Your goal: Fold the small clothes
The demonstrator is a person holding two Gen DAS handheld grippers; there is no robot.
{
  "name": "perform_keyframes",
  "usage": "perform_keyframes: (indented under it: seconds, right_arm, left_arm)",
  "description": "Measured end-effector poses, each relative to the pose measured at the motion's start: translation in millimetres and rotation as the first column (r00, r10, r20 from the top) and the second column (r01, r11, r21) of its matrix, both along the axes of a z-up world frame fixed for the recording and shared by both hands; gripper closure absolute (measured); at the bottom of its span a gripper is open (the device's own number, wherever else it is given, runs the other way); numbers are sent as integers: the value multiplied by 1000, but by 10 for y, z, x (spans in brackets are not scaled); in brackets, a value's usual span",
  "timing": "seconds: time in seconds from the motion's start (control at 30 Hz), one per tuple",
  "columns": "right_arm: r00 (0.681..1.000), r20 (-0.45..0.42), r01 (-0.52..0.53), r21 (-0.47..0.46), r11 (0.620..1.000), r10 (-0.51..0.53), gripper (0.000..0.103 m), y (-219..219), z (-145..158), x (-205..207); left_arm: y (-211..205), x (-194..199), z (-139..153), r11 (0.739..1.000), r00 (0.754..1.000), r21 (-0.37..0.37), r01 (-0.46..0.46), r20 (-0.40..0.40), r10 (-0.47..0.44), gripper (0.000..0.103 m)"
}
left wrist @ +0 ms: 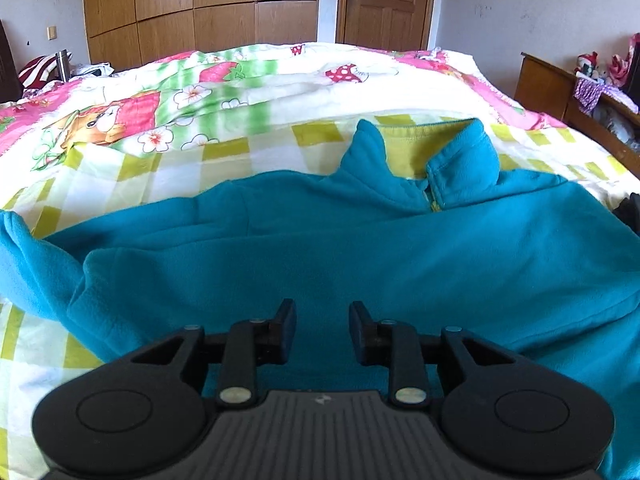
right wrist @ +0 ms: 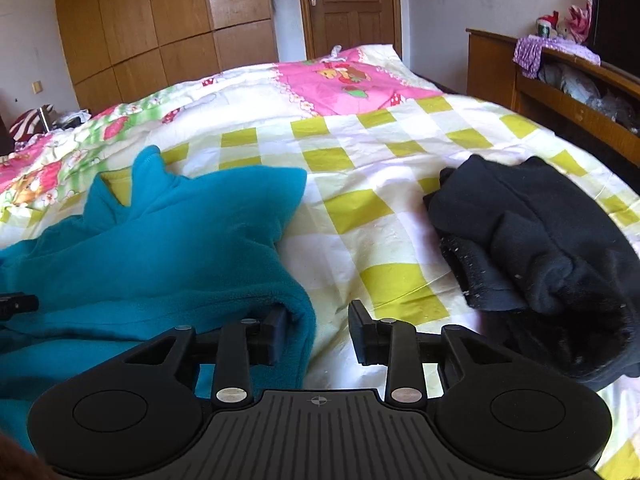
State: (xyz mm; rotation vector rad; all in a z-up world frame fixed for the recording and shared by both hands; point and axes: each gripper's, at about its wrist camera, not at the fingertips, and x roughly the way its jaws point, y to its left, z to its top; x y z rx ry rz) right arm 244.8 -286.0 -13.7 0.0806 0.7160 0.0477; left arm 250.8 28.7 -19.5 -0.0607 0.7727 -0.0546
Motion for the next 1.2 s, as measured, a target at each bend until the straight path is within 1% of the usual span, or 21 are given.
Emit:
perform_keyframes:
  seconds: [0.07, 0.1, 0.2, 0.27, 0.3, 0.33, 0.37, 0.43, 0.5, 0.53, 0.6, 0.63, 0.73, 0.8, 0.83, 0.93, 1.0, 1.07, 1.1, 1.13, 1.2]
  right_arm:
    - [1000, 14, 4, -13, 1000, -4, 69, -3, 68, -103]
    - [1000, 21, 9, -28, 1000, -8, 69, 23, 88, -142]
    - [999, 32, -35, -126, 991, 39, 67, 144, 101, -240]
    - [997, -39, -74, -231, 970, 67, 62, 158, -64, -160]
    - [995, -91, -51, -254, 966, 29, 63, 137, -155, -90]
    - [988, -149, -15, -258, 966, -25, 64, 99, -228, -20]
    - [987, -152, 10, -213, 977, -43, 65, 48, -206, -25]
    - [995, -72, 55, -158, 986, -67, 66, 28, -35, -180]
    - [997, 15, 76, -179, 981, -74, 66, 115, 126, -363]
    - [997, 63, 62, -212, 975, -50, 64, 212, 191, -453]
    - [994, 112, 12, -250, 968, 17, 63, 407, 242, -518]
    - [989, 125, -42, -247, 968, 75, 62, 545, 254, -494]
    - [970, 113, -186, -230, 955, 216, 62, 999, 238, -282]
    - [939, 131, -275, -272, 922, 318, 62, 1347, 256, -172]
    - [912, 156, -327, -280, 903, 379, 62, 1524, 297, -138]
    - [810, 168, -509, -276, 815, 562, 61, 2015, 325, 94]
    - [747, 101, -610, -291, 737, 658, 62, 2393, 191, 397]
    - [703, 60, -667, -289, 687, 708, 62, 2688, 28, 698]
    - [660, 33, -715, -278, 642, 750, 61, 2828, -48, 822]
    - [632, 8, -743, -277, 609, 775, 62, 2932, -112, 925]
    - [601, -24, -768, -295, 568, 799, 61, 3087, -244, 1086]
  left_arm:
    - [-26, 45, -4, 1000, 1000, -3, 11, 1, -11, 60]
    - [-47, 79, -30, 1000, 1000, 15, 14, 1, -14, 60]
    - [-44, 149, -211, 998, 998, 42, 36, -47, -34, 59]
    - [-21, 123, -267, 999, 999, 33, 41, -24, -41, 58]
    - [-15, 111, -240, 999, 999, 25, 35, -21, -35, 58]
    - [5, 89, -198, 1000, 1000, 14, 22, -11, -22, 58]
    - [51, 48, -146, 1000, 1000, 3, 0, 15, 0, 58]
    - [174, -70, -59, 999, 998, -20, -41, 54, 42, 58]
    - [337, -236, -45, 996, 993, -47, -80, 81, 84, 58]
    - [415, -301, -68, 993, 991, -56, -100, 82, 104, 58]
    - [587, -343, -155, 988, 990, -75, -132, 46, 136, 58]
    - [677, -352, -185, 983, 987, -91, -157, 28, 160, 59]
    - [916, -434, -137, 969, 982, -171, -180, 27, 187, 59]
    - [1043, -536, -66, 958, 983, -233, -165, 39, 179, 58]
    - [1114, -595, -38, 951, 982, -266, -159, 54, 179, 55]
    - [1235, -671, 14, 945, 978, -281, -167, 75, 195, 55]
    - [1282, -667, 30, 948, 979, -280, -153, 90, 185, 55]
    - [1282, -627, 44, 959, 982, -254, -123, 105, 154, 55]
    - [1290, -591, 51, 965, 984, -239, -111, 110, 140, 55]
    - [1295, -550, 45, 967, 986, -236, -100, 108, 128, 55]
    - [1317, -456, 3, 966, 990, -243, -88, 84, 112, 55]
